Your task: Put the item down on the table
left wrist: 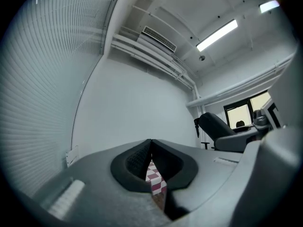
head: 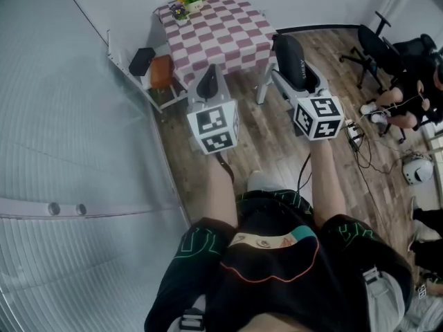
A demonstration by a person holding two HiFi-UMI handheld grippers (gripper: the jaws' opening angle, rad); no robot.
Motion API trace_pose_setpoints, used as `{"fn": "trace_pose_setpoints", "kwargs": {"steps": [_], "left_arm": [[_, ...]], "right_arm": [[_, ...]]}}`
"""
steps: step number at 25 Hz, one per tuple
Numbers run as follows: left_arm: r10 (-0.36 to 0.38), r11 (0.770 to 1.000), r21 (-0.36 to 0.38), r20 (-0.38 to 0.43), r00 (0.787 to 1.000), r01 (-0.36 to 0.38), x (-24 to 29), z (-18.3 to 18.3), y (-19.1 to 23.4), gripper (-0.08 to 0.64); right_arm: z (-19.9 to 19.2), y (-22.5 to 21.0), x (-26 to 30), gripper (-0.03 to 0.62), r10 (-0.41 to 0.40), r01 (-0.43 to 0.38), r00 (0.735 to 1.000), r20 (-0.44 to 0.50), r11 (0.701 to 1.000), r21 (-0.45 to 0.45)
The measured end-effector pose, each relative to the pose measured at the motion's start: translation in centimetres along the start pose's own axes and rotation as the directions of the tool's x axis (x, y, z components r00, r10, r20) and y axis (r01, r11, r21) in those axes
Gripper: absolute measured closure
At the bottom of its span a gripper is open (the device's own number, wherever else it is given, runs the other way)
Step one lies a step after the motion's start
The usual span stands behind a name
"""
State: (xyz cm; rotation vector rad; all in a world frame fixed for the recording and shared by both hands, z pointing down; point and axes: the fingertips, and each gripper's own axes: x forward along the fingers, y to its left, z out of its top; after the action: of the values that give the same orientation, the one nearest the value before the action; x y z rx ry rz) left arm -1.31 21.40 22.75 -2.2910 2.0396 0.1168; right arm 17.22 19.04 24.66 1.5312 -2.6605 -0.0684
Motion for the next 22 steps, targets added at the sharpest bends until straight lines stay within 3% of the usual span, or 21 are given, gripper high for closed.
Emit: {"fn": "trace_pose_setpoints", "kwargs": {"steps": [13,22], "left_arm": [[0.036,0.999,-0.032,-0.077,0.996,-0.039,6.1,-4.5,3.3,0.552],[0.055,0.995,-0.075,-0.200,0.978,-0.071,12.6,-11.3,5.9,0.552]], "right_arm": [[-3.0,-1.3,7.9,0.239,0.054,-0.053,0.997,-0.054,0.998,0.032],[-6.4,-2.0,16.3,0.239,0.139,-0.132,0.986,-0.089,0.988,0.076]]}}
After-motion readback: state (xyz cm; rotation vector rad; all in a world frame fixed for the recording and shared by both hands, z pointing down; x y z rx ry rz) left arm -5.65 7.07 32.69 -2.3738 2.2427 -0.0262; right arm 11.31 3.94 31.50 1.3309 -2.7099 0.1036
